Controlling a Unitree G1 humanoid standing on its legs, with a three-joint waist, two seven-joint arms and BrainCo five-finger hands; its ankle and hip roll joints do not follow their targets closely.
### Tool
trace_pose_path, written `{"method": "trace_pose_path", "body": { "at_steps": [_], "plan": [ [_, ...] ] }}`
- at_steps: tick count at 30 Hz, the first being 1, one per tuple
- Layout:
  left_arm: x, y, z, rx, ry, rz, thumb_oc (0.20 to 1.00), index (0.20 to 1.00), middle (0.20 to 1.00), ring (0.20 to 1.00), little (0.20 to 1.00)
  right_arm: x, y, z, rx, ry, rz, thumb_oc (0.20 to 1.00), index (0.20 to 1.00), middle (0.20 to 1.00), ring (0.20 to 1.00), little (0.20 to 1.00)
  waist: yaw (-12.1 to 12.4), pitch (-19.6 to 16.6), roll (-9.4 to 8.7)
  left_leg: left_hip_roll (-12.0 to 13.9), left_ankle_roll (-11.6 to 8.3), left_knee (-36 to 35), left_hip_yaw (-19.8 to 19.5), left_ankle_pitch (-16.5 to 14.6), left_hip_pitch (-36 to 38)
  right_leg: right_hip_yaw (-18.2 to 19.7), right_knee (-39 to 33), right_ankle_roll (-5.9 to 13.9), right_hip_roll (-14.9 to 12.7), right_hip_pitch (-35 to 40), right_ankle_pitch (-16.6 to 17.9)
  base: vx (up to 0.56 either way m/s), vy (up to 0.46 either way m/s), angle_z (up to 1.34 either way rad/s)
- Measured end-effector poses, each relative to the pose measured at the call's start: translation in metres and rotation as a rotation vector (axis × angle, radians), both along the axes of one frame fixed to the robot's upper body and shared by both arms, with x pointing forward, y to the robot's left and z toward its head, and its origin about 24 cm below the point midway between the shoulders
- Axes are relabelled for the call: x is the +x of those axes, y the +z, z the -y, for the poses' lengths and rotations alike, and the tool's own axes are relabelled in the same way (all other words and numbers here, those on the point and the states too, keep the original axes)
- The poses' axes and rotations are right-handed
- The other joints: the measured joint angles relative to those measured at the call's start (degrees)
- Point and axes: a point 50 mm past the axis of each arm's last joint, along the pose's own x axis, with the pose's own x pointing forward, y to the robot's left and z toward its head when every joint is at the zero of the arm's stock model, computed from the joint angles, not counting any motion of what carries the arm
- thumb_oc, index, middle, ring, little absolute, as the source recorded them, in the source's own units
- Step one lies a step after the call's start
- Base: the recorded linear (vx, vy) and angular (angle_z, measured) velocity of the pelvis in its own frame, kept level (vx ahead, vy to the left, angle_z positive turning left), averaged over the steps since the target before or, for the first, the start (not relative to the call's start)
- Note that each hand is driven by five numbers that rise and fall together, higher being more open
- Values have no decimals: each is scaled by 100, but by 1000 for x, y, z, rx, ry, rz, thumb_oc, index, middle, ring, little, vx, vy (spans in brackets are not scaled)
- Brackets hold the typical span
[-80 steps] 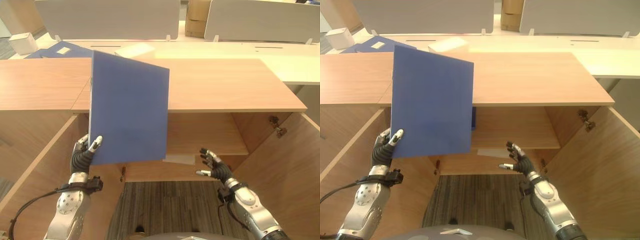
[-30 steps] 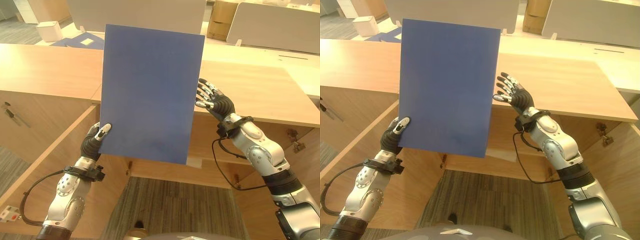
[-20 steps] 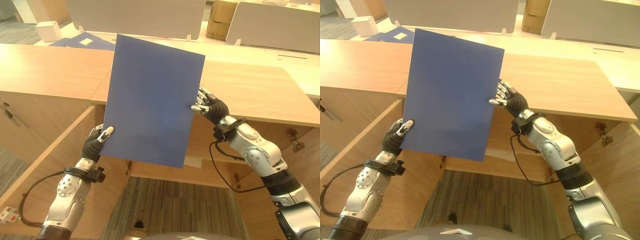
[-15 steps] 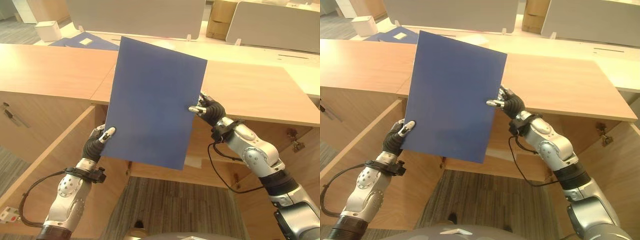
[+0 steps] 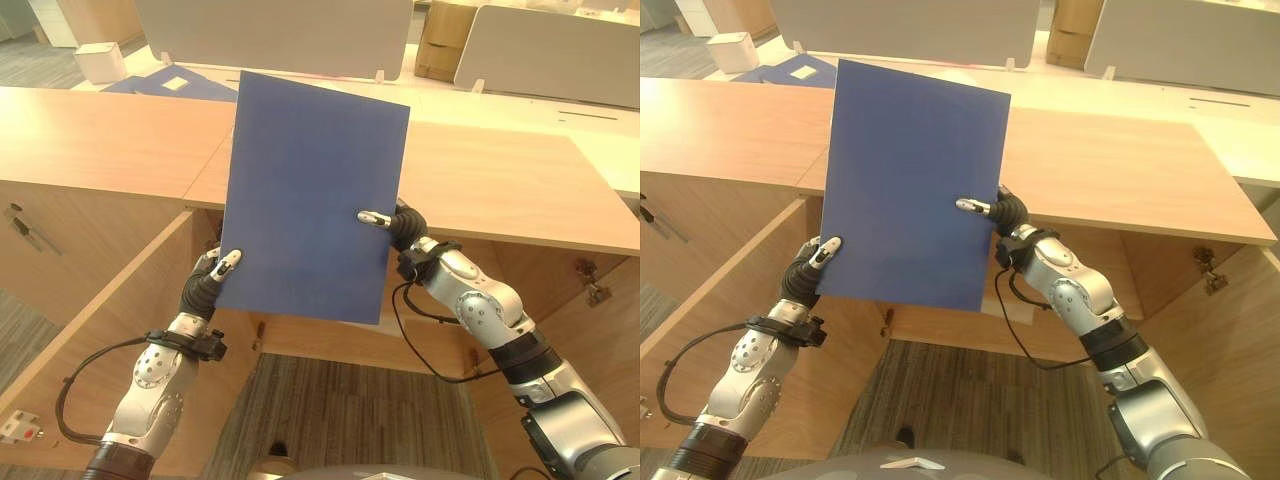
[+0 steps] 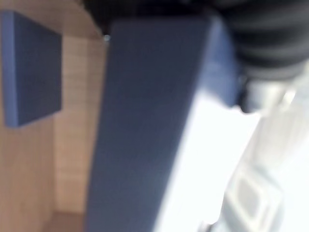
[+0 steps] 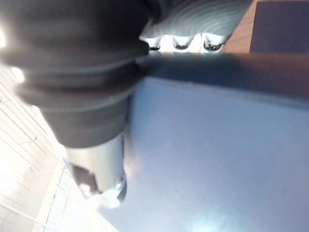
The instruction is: Put the empty folder in the office cabinet
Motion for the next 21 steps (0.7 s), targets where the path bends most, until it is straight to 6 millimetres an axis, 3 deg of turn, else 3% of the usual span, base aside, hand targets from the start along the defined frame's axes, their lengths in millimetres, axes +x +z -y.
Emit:
{"method": "trace_pose_path", "body": {
  "at_steps": [6, 7, 8, 15, 21],
  "plan": [
    [0, -8, 3, 0, 0, -36, 200, 200, 200, 200, 200, 0, -3, -1, -6, -6, -6, 200, 200, 200, 200, 200, -15, 3, 5, 1, 1, -2, -2, 2, 8, 1, -17, -1, 0, 8, -1, 0, 0, 0],
    [0, -9, 2, 0, 5, -42, 912, 912, 912, 912, 912, 0, -3, -2, -6, -2, 1, 200, 200, 200, 200, 200, -13, 3, 5, 1, 1, -2, -3, 2, 7, 0, -16, -1, 0, 8, -1, 0, 0, 0],
    [0, -10, 3, -2, 7, -45, 1000, 1000, 1000, 1000, 1000, 0, -2, -2, -26, -15, 27, 200, 200, 200, 200, 200, 1, 3, 5, 1, 1, -1, -9, 2, 2, -5, -15, -1, -1, 8, -1, 0, 0, 0],
    [1, -5, 5, -84, 80, -2, 1000, 1000, 1000, 1000, 1000, 2, 2, 1, -123, -62, 146, 200, 200, 200, 200, 200, 9, 3, 5, 0, 0, 0, -48, 10, -5, -46, -8, -8, 1, 21, -6, 4, -16, 2],
    [2, 6, -15, -191, 290, 79, 1000, 1000, 1000, 1000, 1000, -9, -8, 12, -216, -94, 236, 200, 200, 200, 200, 200, 8, -2, -12, 1, 0, -1, -119, 17, -53, -121, -18, -12, 2, 21, -20, 2, -39, 6]
  ]
}}
